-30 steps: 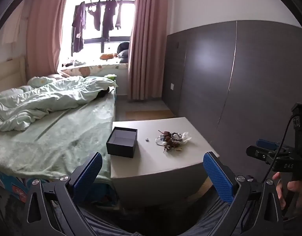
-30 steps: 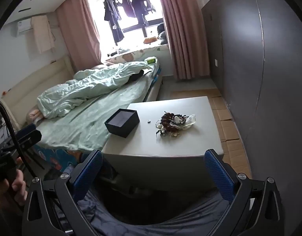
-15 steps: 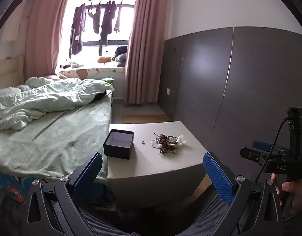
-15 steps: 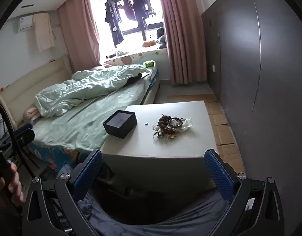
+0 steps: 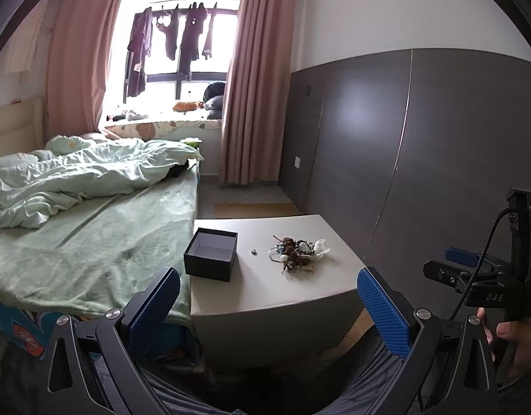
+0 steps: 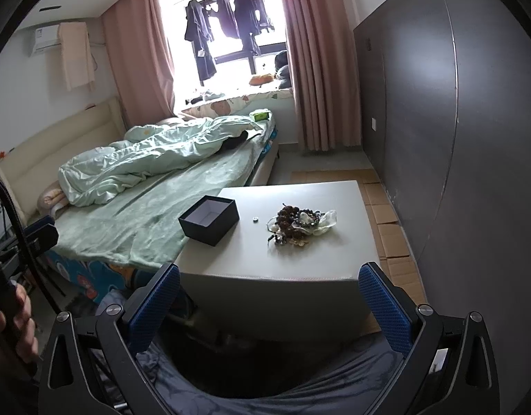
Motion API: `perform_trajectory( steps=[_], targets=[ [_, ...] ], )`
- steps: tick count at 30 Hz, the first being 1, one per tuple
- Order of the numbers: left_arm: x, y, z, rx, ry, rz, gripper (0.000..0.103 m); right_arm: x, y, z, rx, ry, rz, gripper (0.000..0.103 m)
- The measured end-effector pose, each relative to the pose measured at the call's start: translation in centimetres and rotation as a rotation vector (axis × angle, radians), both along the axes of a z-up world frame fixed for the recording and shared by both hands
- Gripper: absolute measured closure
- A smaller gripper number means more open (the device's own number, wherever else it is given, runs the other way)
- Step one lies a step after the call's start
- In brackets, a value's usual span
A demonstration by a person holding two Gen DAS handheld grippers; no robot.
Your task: Organize jewelry
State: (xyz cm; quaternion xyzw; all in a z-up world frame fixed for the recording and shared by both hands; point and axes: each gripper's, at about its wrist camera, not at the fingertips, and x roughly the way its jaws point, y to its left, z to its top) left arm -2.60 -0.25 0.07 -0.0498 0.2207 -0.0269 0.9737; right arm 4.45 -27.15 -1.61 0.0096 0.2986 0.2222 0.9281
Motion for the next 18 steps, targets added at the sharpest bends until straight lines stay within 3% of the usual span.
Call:
perform_trajectory(
  steps=[18],
  targets=[
    [0.02,0.32,-0.14,-0.007,0.001,0.005,0.001,-0.03,0.07,0.12,-0.003,-0.001,0.001,0.000]
  ],
)
